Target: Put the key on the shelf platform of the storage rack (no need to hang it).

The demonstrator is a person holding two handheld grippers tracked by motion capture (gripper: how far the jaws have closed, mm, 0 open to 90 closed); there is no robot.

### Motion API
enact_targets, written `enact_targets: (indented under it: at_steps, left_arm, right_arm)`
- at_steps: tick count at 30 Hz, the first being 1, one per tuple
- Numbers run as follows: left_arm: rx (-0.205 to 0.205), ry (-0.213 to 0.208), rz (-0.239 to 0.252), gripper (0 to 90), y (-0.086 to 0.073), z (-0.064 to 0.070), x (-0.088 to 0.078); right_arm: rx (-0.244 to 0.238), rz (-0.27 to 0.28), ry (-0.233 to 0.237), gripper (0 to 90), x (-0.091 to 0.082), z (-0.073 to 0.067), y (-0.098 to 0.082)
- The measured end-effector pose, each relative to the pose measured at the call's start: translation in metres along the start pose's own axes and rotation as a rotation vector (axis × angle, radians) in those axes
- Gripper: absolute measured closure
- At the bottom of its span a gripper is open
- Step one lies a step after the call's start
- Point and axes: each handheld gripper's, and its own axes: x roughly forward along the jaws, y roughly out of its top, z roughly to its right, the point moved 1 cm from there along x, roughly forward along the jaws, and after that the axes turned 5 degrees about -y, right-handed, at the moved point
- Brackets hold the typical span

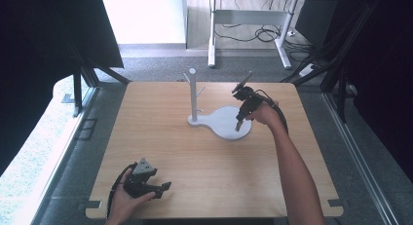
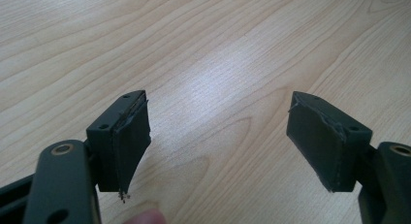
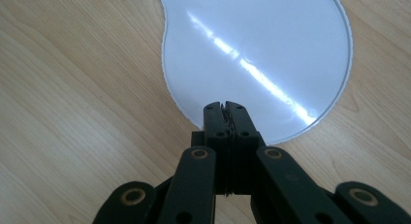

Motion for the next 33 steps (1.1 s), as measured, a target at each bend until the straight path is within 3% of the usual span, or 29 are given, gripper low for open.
enact_targets:
  at_steps: [19, 33]
  left_arm:
    - [0.003, -0.002, -0.003, 23.9, -0.001, -0.002, 0.000]
    - [0.000, 0.000, -0.005, 23.9, -0.001, -0.003, 0.001]
  right_arm:
    - [0.012, -0.001, 0.007, 90.0, 0.022, -0.002, 0.017]
    - [0.063, 0.010, -0.003, 89.9, 0.039, 0.005, 0.017]
